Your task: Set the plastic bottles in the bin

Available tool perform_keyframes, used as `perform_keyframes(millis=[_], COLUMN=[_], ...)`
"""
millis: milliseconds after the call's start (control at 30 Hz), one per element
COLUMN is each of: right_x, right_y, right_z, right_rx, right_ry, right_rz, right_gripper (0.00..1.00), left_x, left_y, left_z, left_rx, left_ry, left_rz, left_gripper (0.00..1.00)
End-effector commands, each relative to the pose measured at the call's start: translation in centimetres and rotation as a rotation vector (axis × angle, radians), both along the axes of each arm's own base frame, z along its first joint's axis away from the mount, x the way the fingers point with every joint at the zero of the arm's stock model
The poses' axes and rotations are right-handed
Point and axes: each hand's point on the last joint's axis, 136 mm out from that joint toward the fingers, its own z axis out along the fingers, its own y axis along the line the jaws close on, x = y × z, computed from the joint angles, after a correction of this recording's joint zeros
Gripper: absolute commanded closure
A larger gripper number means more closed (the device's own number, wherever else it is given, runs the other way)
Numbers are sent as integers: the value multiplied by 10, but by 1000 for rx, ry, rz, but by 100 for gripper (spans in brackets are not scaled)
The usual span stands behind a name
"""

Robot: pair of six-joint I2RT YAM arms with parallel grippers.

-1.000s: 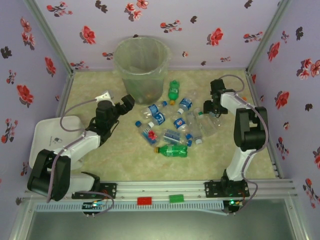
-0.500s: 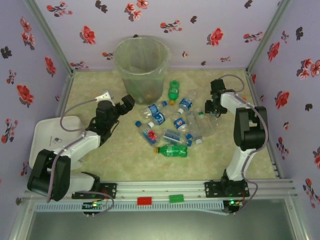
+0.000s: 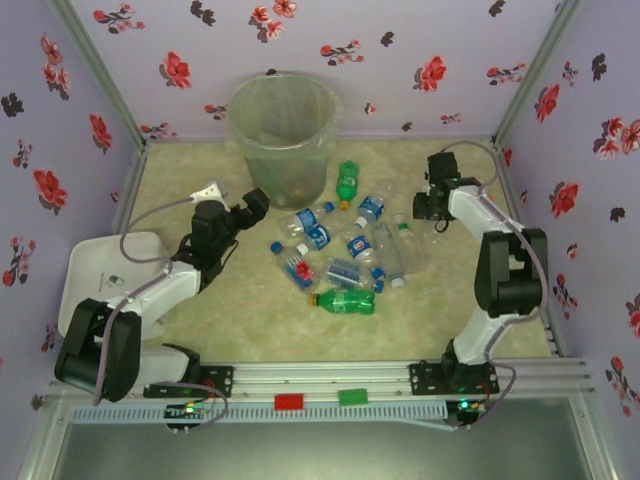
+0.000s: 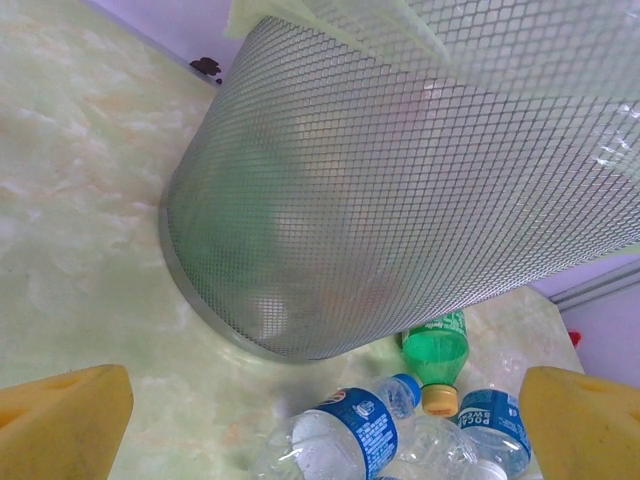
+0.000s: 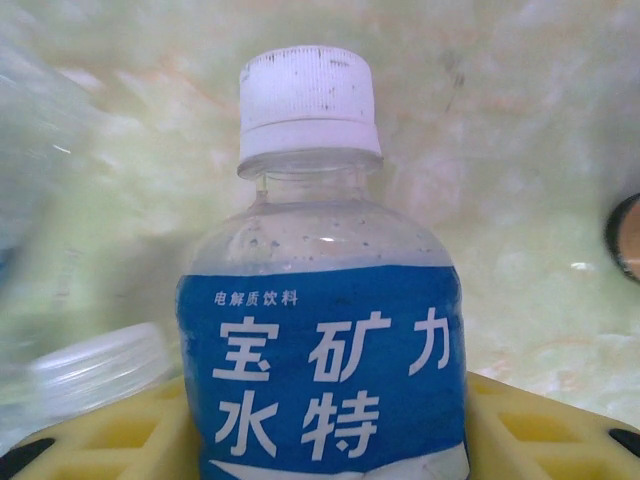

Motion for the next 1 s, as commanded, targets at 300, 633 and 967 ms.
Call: perform_keyframes(millis=[300, 633, 967], right_x=[9, 27, 83], right_y=[89, 205, 298], right_z=[180, 318, 342], right_rx=[502, 785, 900], right_ry=[-404, -688, -783], right_rz=[124, 380, 498], right_gripper=[50, 52, 53], left_x=[4, -9, -20], left_y=[44, 63, 75], left_z=[-6, -28, -27], left_rx=[-58, -66, -62], left_ry=[-4, 40, 25], left_rz=[126, 152, 171], left_gripper=[0, 0, 0])
